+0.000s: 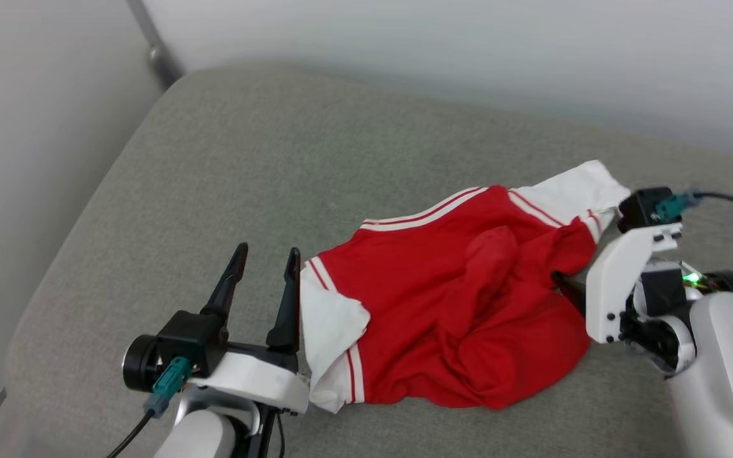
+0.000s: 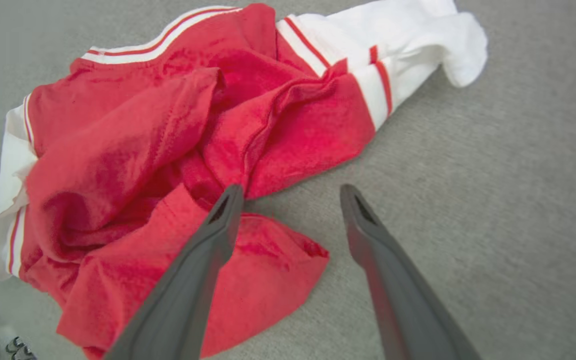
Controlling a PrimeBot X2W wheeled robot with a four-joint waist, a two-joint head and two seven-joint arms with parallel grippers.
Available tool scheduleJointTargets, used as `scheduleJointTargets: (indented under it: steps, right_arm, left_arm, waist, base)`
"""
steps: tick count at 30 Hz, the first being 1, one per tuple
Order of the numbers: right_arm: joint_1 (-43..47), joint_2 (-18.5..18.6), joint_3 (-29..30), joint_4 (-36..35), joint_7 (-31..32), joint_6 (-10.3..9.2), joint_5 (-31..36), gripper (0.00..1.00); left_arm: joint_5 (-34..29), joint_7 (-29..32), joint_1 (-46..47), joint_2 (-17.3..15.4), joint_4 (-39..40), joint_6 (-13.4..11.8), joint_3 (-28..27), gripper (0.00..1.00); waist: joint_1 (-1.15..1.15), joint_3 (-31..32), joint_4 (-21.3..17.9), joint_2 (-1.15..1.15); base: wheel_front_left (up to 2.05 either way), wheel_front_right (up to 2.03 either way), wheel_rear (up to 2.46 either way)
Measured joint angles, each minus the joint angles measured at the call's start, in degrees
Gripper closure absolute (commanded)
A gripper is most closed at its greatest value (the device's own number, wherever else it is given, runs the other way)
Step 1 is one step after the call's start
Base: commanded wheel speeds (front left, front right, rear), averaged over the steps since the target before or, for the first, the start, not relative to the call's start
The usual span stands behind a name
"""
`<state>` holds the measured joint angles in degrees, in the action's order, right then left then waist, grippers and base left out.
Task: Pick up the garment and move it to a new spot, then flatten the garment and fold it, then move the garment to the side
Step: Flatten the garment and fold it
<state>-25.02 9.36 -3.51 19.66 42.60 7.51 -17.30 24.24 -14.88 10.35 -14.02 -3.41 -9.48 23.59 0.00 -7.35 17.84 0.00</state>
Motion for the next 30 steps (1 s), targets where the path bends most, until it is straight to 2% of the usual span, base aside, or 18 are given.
scheduleJointTargets:
  steps: [5, 14, 15, 16, 17, 23, 30]
  right_arm:
    - [-4.7, 0.7, -2.7, 5.3, 2.6, 0.00, -1.1, 0.00]
    - [-8.1, 0.1, -2.5, 14.0, 2.9, 0.00, -1.3, 0.01]
    - [-8.4, -0.1, -2.7, 14.5, 2.8, 0.00, -1.3, 0.45]
    - [-8.8, -0.2, -3.0, 14.9, 2.7, 0.00, -1.4, 0.80]
    - [-8.9, -0.4, -3.3, 15.1, 2.2, -0.02, -1.7, 1.00]
    - [-8.6, -0.2, -6.8, 13.5, -2.5, -0.01, -2.7, 1.00]
    - [-4.2, 3.5, -7.9, 1.8, -6.1, 0.00, -3.1, 1.00]
  left_arm:
    - [-1.0, 0.0, 1.6, 2.3, -0.5, 1.4, -0.6, 0.00]
    - [-3.7, -0.1, 2.0, 5.2, -1.6, 3.6, -2.8, 0.00]
    - [-4.0, -0.1, 2.0, 5.3, -1.8, 3.9, -3.0, 0.00]
    - [-4.3, -0.1, 2.0, 5.5, -1.9, 4.1, -3.2, 0.00]
    - [-4.5, -0.1, 2.0, 5.6, -2.0, 4.3, -3.5, 0.00]
    - [-5.6, -0.2, 1.5, 5.6, -2.6, 4.9, -5.1, 0.00]
    - [-6.3, -0.2, -1.0, 4.3, -2.9, 4.9, -6.5, 0.00]
  waist:
    - [0.00, -3.4, 2.7, 0.00]
    - [0.00, -7.1, 5.0, 0.00]
    - [0.00, -7.1, 4.8, 0.00]
    - [0.00, -7.0, 4.6, 0.00]
    - [0.00, -6.9, 4.3, 0.00]
    - [0.00, -5.1, 2.3, 0.00]
    - [0.00, -1.8, -1.7, 0.00]
  base:
    - [0.00, 0.00, 0.00]
    - [0.00, 0.00, 0.00]
    - [0.00, 0.00, 0.00]
    - [0.00, 0.00, 0.00]
    - [0.00, 0.00, 0.00]
    - [0.00, 0.00, 0.00]
    - [0.00, 0.00, 0.00]
